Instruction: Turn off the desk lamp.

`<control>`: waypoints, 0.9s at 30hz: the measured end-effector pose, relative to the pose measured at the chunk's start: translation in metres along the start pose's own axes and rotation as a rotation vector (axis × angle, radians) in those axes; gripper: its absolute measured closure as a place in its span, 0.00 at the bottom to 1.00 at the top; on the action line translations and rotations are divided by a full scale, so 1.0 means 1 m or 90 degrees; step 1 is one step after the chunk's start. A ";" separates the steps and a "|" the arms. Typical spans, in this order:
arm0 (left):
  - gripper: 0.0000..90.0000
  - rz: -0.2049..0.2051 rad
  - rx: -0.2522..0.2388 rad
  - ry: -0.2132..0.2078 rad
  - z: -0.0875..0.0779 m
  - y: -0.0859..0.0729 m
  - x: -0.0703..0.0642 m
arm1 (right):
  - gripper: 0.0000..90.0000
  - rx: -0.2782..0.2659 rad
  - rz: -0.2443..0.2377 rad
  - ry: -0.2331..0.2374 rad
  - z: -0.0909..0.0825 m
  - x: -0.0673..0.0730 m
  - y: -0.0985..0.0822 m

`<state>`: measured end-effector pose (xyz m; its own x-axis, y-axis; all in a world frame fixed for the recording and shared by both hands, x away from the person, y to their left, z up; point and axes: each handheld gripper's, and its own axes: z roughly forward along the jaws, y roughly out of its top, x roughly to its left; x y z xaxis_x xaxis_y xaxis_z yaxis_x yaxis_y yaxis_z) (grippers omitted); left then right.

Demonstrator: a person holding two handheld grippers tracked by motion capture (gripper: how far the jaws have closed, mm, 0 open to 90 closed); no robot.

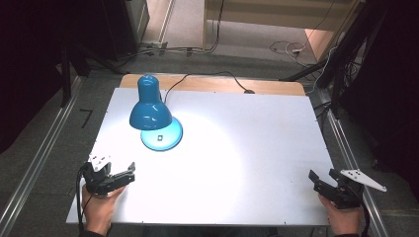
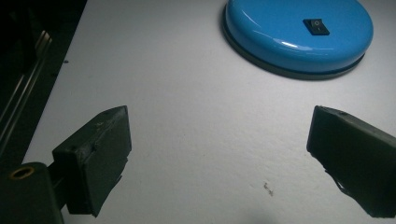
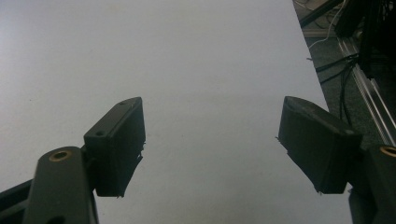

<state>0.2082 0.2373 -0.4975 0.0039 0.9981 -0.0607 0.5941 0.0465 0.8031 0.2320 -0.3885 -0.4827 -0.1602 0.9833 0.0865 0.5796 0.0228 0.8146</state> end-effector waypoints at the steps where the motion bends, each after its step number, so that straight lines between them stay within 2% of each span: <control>1: 0.08 0.000 -0.002 0.002 0.000 0.000 -0.001 | 0.24 0.000 -0.001 0.000 0.000 0.000 0.000; 11: 0.08 -0.027 -0.012 -0.011 -0.001 0.003 -0.001 | 0.24 0.000 -0.001 -0.002 0.000 0.000 0.000; 19: 0.08 -0.025 -0.012 -0.025 0.002 0.007 -0.006 | 0.24 0.002 -0.002 -0.002 0.001 0.001 0.000; 27: 0.08 -0.022 -0.014 -0.024 0.005 0.010 -0.010 | 0.24 0.001 -0.002 -0.001 0.001 0.001 0.000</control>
<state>0.2180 0.2277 -0.4922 0.0141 0.9938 -0.1105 0.5767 0.0822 0.8128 0.2323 -0.3876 -0.4832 -0.1611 0.9835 0.0829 0.5805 0.0265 0.8138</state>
